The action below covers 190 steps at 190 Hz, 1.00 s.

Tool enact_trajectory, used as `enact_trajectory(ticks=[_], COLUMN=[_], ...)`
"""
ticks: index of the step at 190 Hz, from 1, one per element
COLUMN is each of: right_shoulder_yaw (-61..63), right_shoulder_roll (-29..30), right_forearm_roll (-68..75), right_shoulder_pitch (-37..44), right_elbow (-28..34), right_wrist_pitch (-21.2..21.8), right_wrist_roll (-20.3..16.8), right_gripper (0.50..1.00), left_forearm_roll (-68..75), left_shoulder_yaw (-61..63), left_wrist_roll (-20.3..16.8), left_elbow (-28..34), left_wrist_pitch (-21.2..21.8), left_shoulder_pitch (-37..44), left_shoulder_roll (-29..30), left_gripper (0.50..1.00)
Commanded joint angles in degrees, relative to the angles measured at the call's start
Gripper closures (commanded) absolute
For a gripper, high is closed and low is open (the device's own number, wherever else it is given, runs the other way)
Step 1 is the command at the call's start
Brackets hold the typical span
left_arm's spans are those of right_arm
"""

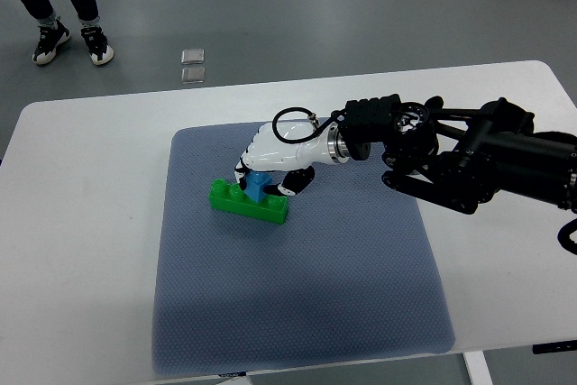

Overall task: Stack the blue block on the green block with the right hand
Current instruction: 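Press the blue block down onto the green brick's studs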

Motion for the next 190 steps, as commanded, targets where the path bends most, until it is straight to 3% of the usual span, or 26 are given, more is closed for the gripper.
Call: enact_trajectory(ticks=[1, 62, 190], right_shoulder_yaw=[0.0, -0.09, -0.52], right_shoulder_roll=[-0.35, -1.06, -1.32], right_forearm_roll=[0.0, -0.08, -0.79], right_shoulder_pitch=[0.12, 0.29, 0.29], right_elbow=[0.25, 1.48, 0.69], right_wrist_pitch=[-0.08, -2.19, -2.19], right_wrist_roll=[0.15, 3.22, 2.61], right_gripper=[0.942, 0.942, 0.944], left_forearm_roll=[0.0, 0.0, 0.0], left_shoulder_yaw=[0.0, 0.0, 0.0], left_wrist_roll=[0.0, 0.0, 0.0], left_elbow=[-0.01, -0.01, -0.01], left_wrist_pitch=[0.0, 0.0, 0.0], left_shoulder_pitch=[0.0, 0.0, 0.0], left_shoulder_roll=[0.0, 0.0, 0.0], left_gripper=[0.5, 0.5, 0.5])
